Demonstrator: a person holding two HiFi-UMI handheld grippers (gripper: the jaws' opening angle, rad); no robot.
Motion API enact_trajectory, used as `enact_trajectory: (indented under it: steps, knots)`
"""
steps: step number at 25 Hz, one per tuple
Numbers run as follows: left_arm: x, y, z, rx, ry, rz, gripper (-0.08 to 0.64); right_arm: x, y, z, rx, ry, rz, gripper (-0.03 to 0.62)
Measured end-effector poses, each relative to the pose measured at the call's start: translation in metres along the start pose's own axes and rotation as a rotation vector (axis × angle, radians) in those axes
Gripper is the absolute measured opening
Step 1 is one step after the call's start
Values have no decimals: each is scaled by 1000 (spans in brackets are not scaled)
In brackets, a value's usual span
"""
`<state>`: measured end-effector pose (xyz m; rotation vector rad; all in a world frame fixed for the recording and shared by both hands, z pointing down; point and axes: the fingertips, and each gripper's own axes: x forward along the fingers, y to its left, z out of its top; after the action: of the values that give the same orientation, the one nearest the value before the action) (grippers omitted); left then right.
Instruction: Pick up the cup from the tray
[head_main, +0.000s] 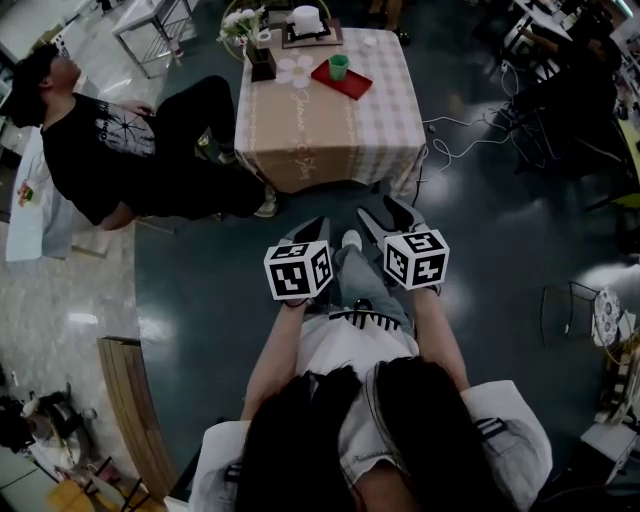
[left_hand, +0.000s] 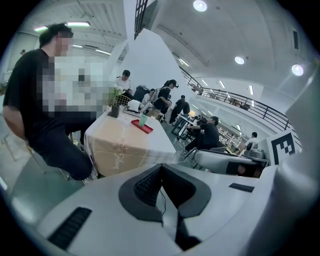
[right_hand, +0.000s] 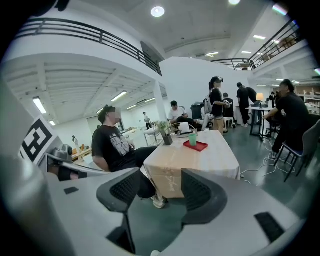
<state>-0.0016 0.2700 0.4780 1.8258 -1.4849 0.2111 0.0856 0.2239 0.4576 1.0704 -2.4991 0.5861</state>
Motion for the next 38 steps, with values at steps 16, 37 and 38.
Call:
enact_trajectory:
  steps: [16, 37, 38]
  knots:
    - [79, 31, 73, 2, 2, 56, 8, 87, -65, 60, -71, 10, 35, 330]
    - [233, 42, 198, -76, 15, 162, 8, 221, -185, 146, -94, 124, 137, 337]
    - [236, 44, 201, -74, 15, 166, 8, 226, -187, 149, -100, 126, 139, 339]
